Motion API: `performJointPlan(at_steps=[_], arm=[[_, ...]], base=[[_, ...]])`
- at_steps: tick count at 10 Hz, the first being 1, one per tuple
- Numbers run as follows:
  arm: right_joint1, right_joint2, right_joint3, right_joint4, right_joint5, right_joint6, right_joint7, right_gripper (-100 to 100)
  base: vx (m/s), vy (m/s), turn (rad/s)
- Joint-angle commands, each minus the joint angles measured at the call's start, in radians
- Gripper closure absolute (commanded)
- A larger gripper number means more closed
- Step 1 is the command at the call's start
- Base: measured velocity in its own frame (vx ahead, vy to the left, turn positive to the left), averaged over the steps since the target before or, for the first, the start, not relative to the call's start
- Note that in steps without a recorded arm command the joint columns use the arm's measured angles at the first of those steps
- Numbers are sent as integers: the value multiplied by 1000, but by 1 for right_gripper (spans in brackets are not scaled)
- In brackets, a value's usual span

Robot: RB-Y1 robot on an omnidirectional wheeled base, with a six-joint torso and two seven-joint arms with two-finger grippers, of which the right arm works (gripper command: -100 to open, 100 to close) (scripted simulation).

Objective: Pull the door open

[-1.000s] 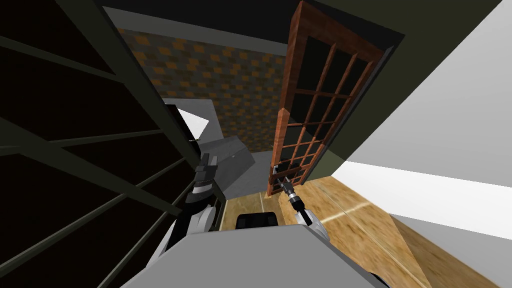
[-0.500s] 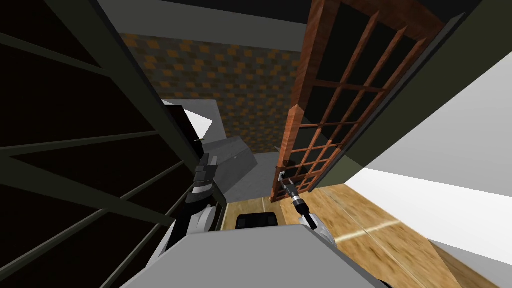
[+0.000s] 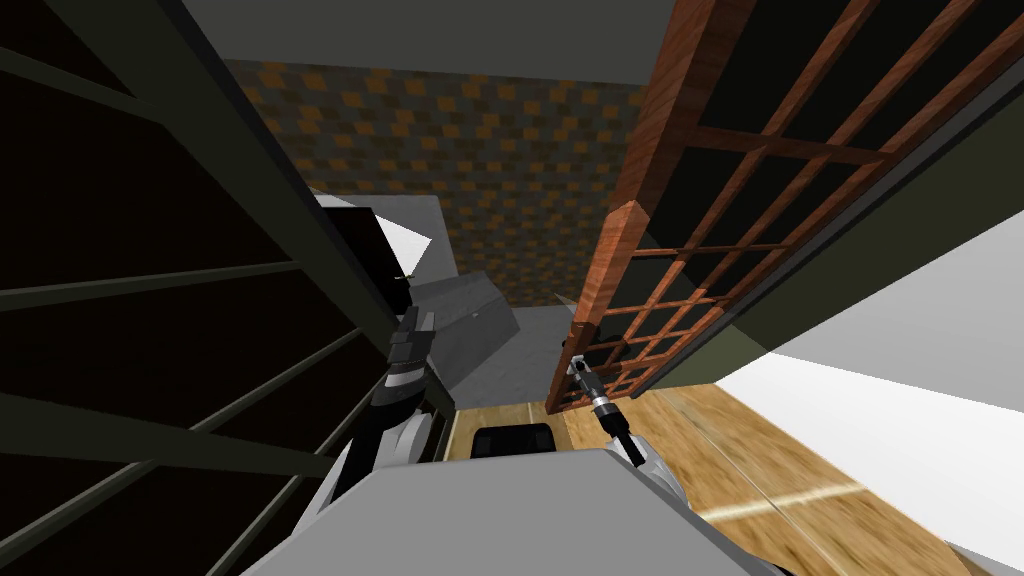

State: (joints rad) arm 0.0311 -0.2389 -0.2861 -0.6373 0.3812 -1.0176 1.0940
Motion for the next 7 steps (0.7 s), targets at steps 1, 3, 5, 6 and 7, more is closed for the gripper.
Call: performJointPlan(at_steps=[1,3,5,6,7], arm=[[-1,-1,0,1,0,2,0,100],[-1,-1,0,1,0,2,0,100],[-1,-1,0,1,0,2,0,100],[-3,-2,6,1,-10,4,-38,100],[-3,-2,8,1,-14,4,-50,100]], base=[[-29,-8,10],[-12,-7,8],[0,0,0],[-16,-9,48],[-27,-17,47]])
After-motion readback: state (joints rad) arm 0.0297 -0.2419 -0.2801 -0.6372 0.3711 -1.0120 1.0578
